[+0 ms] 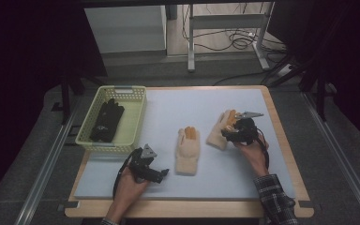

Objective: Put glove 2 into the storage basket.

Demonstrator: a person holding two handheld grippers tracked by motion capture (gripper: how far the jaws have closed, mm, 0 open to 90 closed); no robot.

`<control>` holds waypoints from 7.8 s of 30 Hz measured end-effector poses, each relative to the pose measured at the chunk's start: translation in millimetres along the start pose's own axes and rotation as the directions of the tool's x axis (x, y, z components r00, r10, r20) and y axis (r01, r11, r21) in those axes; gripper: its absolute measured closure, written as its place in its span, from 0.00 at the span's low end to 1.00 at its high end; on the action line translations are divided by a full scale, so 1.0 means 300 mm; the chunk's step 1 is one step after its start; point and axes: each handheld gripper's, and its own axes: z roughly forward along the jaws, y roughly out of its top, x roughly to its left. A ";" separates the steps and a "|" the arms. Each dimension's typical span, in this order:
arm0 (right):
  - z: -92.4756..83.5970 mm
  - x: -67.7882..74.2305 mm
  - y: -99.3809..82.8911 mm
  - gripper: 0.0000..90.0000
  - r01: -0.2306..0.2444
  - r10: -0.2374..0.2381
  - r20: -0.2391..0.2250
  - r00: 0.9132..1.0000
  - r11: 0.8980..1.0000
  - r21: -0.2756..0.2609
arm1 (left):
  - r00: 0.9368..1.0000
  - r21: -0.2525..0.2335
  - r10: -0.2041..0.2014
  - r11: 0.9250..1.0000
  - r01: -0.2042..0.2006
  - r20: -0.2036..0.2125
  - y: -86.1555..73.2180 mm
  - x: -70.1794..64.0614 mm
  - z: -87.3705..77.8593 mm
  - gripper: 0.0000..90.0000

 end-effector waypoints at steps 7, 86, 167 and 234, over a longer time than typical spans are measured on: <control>0.062 -0.016 -0.023 0.52 0.010 -0.011 0.050 0.999 1.000 0.016 | 1.000 0.000 0.000 1.000 0.000 0.000 0.000 0.000 0.000 0.01; -0.080 0.335 0.005 0.55 0.235 -0.244 -0.323 0.914 0.970 -0.067 | 1.000 0.002 0.003 1.000 -0.003 0.000 0.000 0.001 0.000 0.01; -0.030 0.451 -0.068 0.59 0.290 -0.300 -0.299 0.906 0.954 -0.079 | 1.000 0.005 0.001 1.000 -0.001 0.004 -0.039 0.023 -0.036 0.02; -0.142 0.180 -0.249 0.08 0.199 -0.193 -0.109 0.975 0.979 0.047 | 1.000 0.046 -0.002 0.999 0.002 0.012 0.039 -0.003 -0.073 0.00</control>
